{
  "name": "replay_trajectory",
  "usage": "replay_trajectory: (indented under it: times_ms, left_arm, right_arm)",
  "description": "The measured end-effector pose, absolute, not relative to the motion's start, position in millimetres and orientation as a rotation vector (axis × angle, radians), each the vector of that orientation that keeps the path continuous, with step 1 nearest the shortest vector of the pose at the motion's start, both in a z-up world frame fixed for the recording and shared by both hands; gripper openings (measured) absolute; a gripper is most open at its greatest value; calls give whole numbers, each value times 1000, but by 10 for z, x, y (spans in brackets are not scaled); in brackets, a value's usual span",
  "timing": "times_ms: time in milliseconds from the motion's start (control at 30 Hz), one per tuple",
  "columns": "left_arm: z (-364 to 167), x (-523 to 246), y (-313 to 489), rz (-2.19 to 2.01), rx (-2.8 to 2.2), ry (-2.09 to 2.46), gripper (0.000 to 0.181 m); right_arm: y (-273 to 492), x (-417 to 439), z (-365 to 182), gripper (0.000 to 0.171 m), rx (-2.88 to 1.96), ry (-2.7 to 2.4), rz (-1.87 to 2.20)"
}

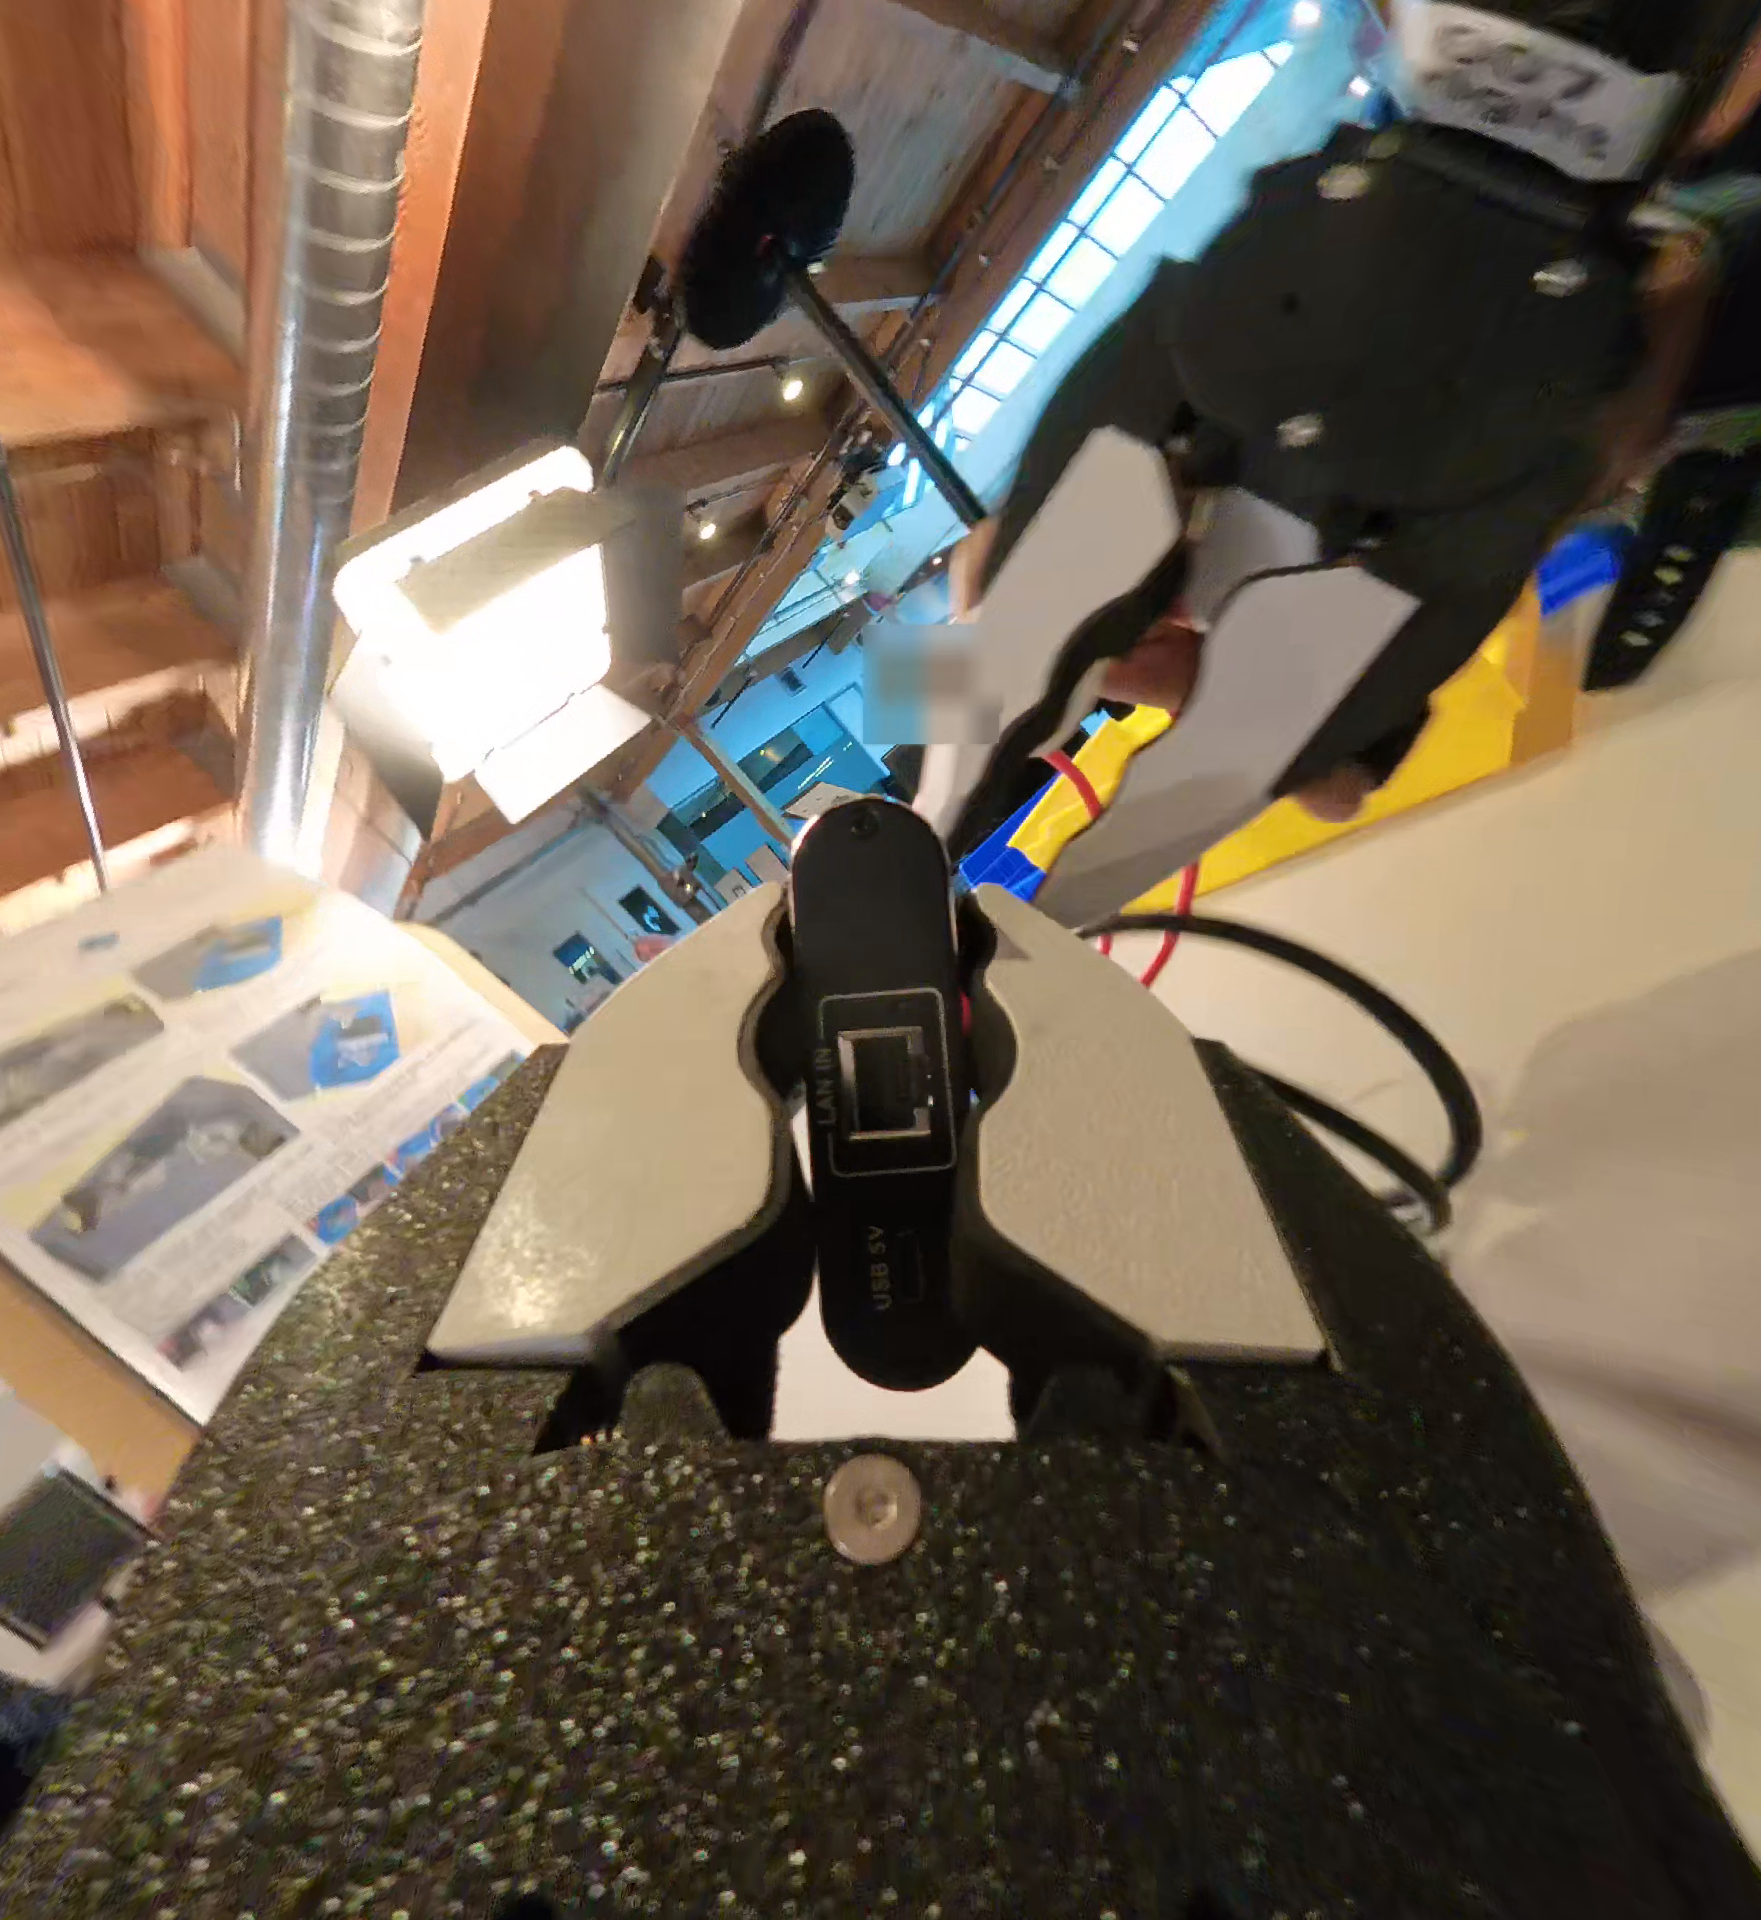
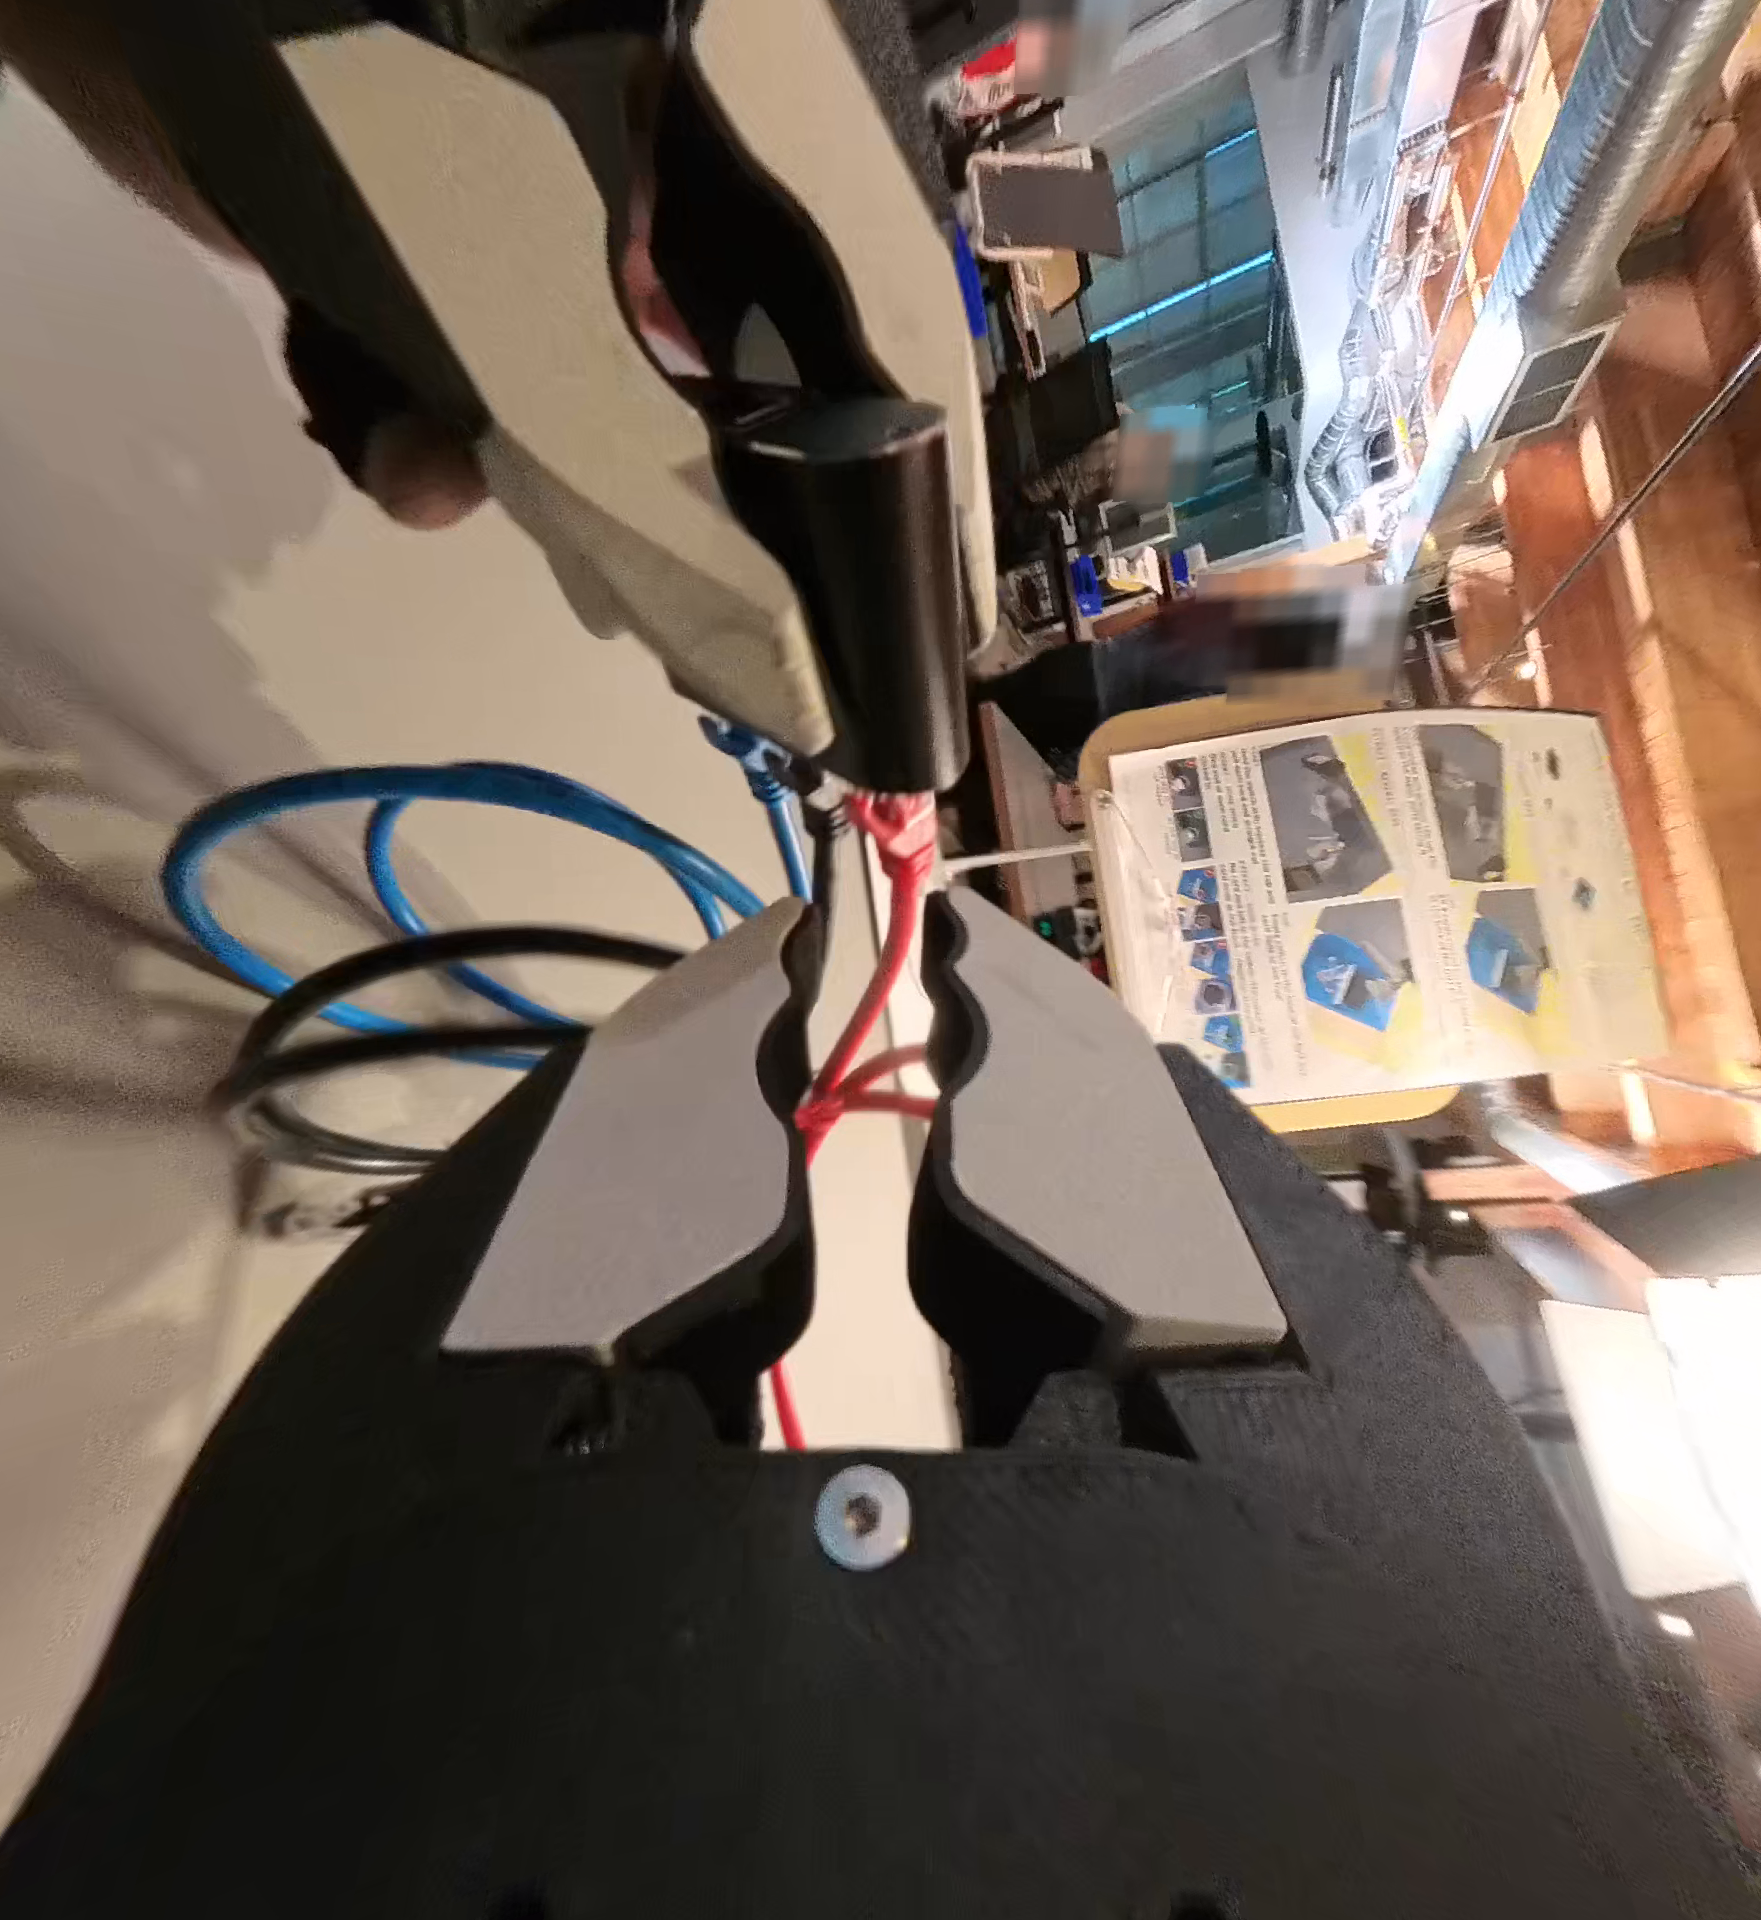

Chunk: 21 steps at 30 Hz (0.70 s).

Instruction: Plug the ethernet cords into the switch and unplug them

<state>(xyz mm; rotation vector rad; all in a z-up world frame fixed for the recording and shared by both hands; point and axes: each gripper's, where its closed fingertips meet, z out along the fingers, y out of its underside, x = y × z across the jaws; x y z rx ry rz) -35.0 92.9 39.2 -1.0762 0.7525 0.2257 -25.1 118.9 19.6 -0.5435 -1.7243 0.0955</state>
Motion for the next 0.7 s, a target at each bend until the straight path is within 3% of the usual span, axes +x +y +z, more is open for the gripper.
replay_trajectory:
  times_ms: [33, 333, 700]
  left_arm:
    - [422, -436, 940, 191, -1098, 700, 28]
    - [254, -1180, 1192, -27, -1398, 240, 27]
    - [-854, -1418, 1205, -155, -2030, 129, 28]
  right_arm:
    - [1169, -226, 215, 21, -568, -1712, 145]
    - [835, -86, 270, 25, -764, -1579, 524]
    - [591, -226, -325, 26, -948, -1612, 688]
